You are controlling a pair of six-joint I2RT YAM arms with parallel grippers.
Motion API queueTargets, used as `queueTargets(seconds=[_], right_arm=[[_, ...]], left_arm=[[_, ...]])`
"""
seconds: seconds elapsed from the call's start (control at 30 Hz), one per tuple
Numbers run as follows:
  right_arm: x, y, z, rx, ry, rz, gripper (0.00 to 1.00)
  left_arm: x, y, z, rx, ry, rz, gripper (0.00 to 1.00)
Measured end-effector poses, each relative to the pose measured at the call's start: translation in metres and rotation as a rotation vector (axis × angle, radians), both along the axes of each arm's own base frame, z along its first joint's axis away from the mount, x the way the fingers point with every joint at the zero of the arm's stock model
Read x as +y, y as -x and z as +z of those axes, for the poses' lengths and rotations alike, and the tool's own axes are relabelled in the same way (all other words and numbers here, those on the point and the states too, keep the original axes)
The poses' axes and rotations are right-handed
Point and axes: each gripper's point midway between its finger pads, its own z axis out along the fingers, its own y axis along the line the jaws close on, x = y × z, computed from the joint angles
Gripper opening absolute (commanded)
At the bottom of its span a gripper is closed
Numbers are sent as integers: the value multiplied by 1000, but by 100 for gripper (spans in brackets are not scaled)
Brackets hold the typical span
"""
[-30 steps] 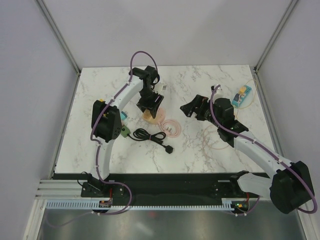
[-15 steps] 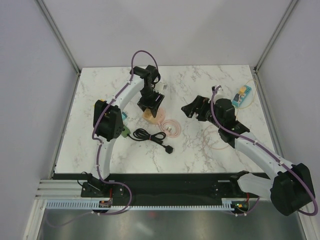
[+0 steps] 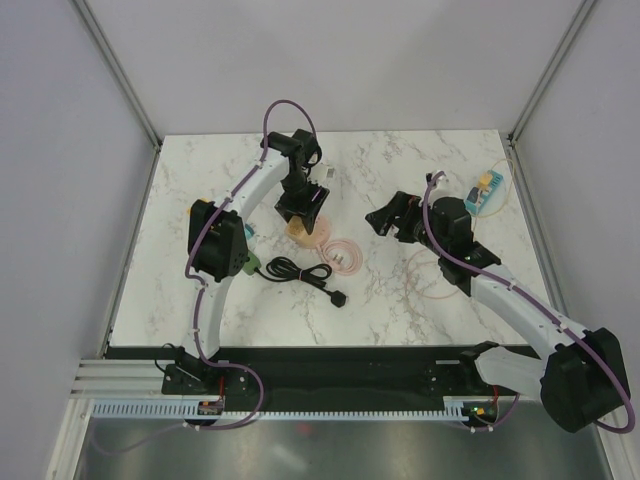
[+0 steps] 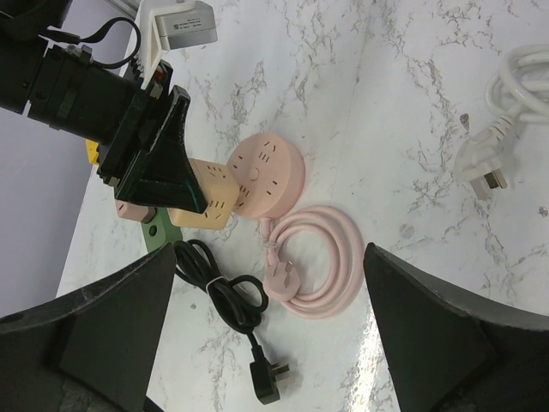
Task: Insert the plug
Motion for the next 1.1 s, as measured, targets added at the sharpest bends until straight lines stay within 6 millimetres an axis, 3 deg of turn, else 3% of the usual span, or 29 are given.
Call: queueTargets(seconds=[1.1], right_arm=[[-15, 5, 16, -43, 19, -37, 98]], left_arm=[[-9, -15, -4, -4, -24, 158, 2]])
